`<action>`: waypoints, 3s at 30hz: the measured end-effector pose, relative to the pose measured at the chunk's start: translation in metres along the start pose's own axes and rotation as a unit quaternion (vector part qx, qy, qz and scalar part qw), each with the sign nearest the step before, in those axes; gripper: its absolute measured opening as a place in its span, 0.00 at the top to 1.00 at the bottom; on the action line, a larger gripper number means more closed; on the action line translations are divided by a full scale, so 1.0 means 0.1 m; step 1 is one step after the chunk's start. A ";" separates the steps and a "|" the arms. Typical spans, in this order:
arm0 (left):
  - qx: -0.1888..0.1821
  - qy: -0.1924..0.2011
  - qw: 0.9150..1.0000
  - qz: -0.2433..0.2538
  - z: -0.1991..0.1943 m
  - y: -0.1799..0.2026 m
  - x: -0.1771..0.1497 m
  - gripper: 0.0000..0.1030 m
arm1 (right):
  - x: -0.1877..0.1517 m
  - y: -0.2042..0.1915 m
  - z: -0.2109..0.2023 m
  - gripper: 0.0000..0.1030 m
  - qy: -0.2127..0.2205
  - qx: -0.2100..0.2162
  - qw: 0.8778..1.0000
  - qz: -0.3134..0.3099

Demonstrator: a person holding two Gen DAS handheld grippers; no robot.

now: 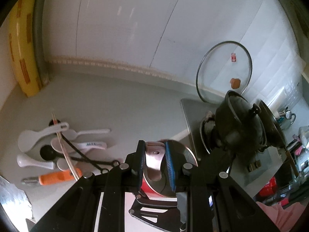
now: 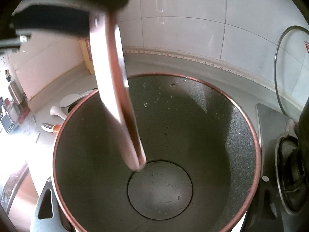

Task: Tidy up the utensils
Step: 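Open the left tool to drop the pink utensil into the red canister while the right tool stays over it, then move the empty left tool back to the utensil pile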

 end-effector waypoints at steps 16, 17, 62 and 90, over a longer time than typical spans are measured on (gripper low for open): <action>0.000 -0.011 1.000 -0.012 0.00 -0.05 -0.05 0.79 | 0.01 0.00 0.01 0.13 -0.003 -0.001 1.000 0.000; 0.001 -0.010 1.000 -0.014 -0.01 -0.06 -0.05 0.79 | 0.01 0.00 0.01 0.13 -0.003 -0.001 1.000 0.000; 0.118 0.028 0.893 -0.434 -0.42 -2.53 -1.56 0.35 | 0.00 0.05 -0.06 0.06 0.005 0.014 1.000 0.008; 0.041 -0.012 0.909 -0.414 0.10 -2.08 -1.15 0.50 | 0.04 0.03 0.02 0.06 0.002 0.021 1.000 0.002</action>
Point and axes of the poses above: each gripper's, at about its wrist camera, not at the fingertips, and z roughly the way its jaws point, y to its right, x to its top, the point moved 1 cm from there along z, roughly the way its jaws point, and after that the axes turned 6 degrees about z, right-handed, at the moved point
